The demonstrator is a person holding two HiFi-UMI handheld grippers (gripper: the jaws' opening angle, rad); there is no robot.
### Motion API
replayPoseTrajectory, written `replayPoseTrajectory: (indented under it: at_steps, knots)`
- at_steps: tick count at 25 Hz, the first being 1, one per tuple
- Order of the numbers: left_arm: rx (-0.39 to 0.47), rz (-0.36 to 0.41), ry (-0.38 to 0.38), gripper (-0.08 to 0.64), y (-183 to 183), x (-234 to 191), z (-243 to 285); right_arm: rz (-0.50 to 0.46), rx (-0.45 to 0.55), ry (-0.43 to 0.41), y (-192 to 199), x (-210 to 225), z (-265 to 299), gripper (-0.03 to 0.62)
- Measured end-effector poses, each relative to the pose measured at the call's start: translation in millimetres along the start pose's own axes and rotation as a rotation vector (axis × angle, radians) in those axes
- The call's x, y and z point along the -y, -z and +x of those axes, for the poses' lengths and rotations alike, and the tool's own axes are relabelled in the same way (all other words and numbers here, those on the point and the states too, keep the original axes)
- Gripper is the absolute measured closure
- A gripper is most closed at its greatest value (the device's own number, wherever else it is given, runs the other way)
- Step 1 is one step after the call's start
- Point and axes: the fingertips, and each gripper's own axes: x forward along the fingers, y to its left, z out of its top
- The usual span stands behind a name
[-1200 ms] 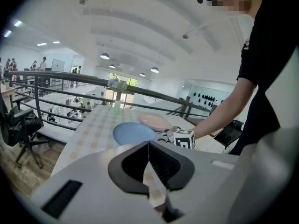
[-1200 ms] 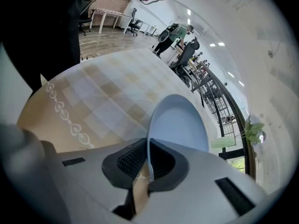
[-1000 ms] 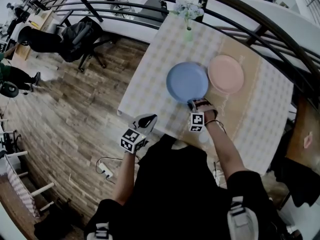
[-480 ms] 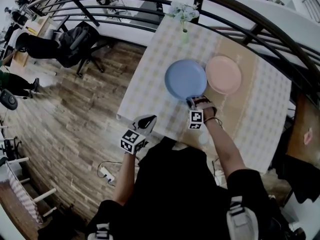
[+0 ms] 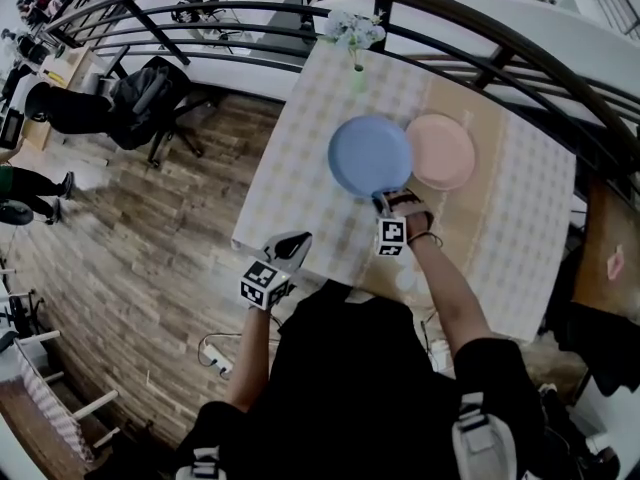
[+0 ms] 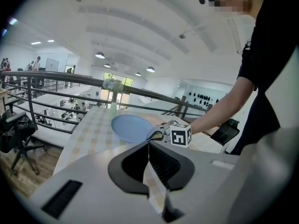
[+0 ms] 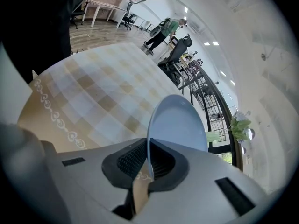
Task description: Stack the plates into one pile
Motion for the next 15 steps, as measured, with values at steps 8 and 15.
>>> replayPoseTrajectory:
  at_steps: [8, 15]
  knots:
    - [0.003, 0.007, 0.016, 0.557, -6.2, 1.5, 7.1, 0.018, -0.033, -0.007, 17.3, 2.7, -6.8, 0.58]
    - [0.0, 0.018, 0.027, 0.557, -11.4, 8.1, 10.7, 0.032, -0.047, 0.016, 29.0, 9.6, -17.7, 0.58]
